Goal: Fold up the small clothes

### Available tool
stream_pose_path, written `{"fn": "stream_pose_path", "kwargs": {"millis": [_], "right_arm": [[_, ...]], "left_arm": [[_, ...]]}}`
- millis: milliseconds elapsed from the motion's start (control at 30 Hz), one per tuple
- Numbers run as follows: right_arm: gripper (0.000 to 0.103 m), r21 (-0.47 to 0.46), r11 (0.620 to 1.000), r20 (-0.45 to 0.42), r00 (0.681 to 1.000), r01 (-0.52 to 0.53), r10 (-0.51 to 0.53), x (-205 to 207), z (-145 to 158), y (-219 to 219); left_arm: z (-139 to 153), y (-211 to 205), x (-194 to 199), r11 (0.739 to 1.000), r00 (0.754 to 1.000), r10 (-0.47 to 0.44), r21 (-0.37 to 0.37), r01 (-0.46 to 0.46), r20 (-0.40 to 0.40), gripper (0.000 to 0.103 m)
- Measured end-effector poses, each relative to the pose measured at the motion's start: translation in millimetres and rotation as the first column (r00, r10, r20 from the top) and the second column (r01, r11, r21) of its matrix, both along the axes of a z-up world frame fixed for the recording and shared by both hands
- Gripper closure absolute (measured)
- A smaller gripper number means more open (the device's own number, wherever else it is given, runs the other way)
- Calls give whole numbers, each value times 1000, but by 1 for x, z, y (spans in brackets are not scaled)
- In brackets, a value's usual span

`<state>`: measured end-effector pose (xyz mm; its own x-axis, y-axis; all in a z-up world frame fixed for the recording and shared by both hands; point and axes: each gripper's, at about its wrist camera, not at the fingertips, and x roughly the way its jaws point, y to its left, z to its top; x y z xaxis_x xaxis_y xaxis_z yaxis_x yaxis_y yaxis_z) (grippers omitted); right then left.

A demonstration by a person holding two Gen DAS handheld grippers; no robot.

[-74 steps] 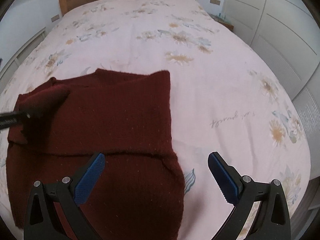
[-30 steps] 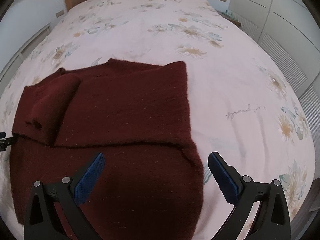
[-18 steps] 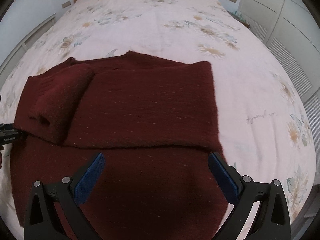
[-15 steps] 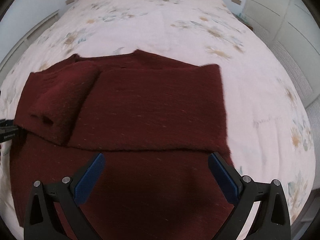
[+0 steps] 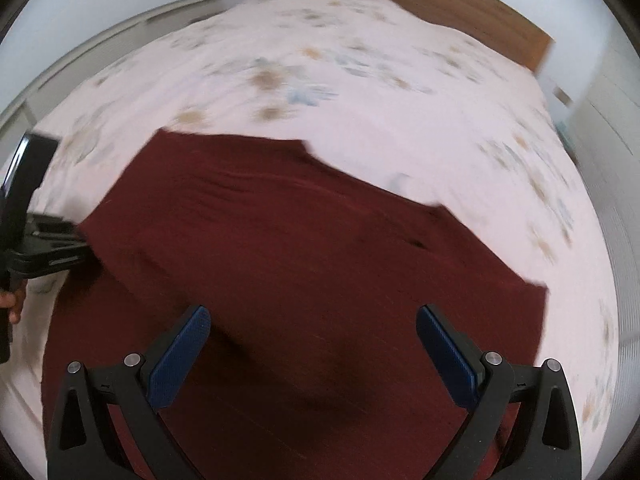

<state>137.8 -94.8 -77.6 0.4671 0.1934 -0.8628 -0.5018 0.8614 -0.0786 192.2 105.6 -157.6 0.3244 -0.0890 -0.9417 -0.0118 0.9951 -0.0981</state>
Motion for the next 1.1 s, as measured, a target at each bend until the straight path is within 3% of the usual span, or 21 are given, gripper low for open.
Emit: {"fn": "stream_pose_path", "kwargs": {"millis": [233,367,433,467,500,567,600,733,900,1100], "right_arm": [[0,-75,981,-32,984,-179,177,5,-29,76],[1,-126,973,-37,981,-194,191,12,-50,93],[6,-115,976,-44,983,-184,180,16,-52,92],[26,-116,981,-50,987,-157,152,17,-52,89],[54,-109,984,-54,990,-138,133,19,-50,86],[78,-90,991,-53,994,-102,97,21,-46,79],[83,-73,994,-55,995,-87,83,24,-43,73],[84,35,999,-65,998,-2,4,31,-22,40],[85,144,979,-50,989,147,-141,34,9,-19],[85,191,938,-122,955,290,-271,39,0,-91]], "left_arm": [[-3,-15,6,1000,1000,-7,25,7,0,90],[-6,-21,8,999,1000,-15,40,15,0,90],[-5,-26,4,999,1000,-21,48,21,1,90],[-2,-29,-9,998,1000,-22,52,22,2,90],[-1,-44,-11,998,1000,-21,56,21,3,90],[-1,-50,-12,998,1000,-20,59,20,3,90],[-1,-53,-12,998,1000,-19,59,19,1,90],[-4,-49,-17,997,1000,-21,68,21,-3,90],[6,-47,-18,997,1000,-21,78,21,-2,90],[5,-51,-18,998,1000,-8,64,9,-9,90]]}}
